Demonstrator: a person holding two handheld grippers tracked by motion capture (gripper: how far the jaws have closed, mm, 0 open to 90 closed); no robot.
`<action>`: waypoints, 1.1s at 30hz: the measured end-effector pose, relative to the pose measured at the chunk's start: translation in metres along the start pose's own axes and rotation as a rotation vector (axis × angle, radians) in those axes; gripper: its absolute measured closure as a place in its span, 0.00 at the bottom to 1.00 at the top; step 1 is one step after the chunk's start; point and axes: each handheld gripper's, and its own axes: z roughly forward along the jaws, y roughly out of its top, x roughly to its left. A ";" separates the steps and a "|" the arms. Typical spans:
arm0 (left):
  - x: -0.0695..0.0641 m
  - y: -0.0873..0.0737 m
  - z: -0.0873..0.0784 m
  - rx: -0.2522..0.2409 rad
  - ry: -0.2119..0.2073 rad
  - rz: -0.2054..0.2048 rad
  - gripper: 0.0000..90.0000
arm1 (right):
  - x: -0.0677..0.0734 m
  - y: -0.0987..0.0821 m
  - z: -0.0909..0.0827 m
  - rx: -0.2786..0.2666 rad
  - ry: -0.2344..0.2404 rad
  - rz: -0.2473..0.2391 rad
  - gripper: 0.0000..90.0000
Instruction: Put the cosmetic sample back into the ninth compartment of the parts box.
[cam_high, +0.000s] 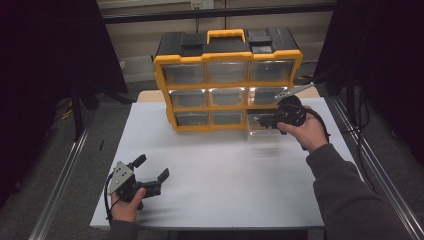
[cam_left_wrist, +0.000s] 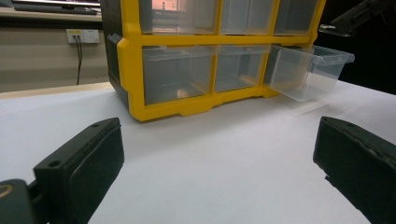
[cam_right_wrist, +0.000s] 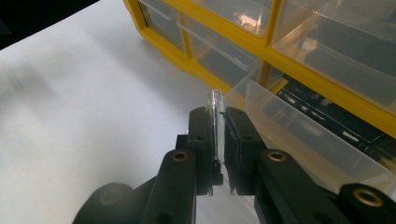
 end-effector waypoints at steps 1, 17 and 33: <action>0.000 0.000 0.000 0.002 0.003 0.008 0.02 | -0.001 0.000 0.001 -0.008 0.006 -0.002 0.91; 0.000 0.000 0.000 0.002 0.004 0.010 0.02 | -0.012 -0.002 0.007 0.005 -0.024 0.008 0.90; -0.001 0.000 -0.001 0.000 -0.005 -0.012 0.02 | -0.021 -0.004 0.014 0.006 -0.044 0.032 0.91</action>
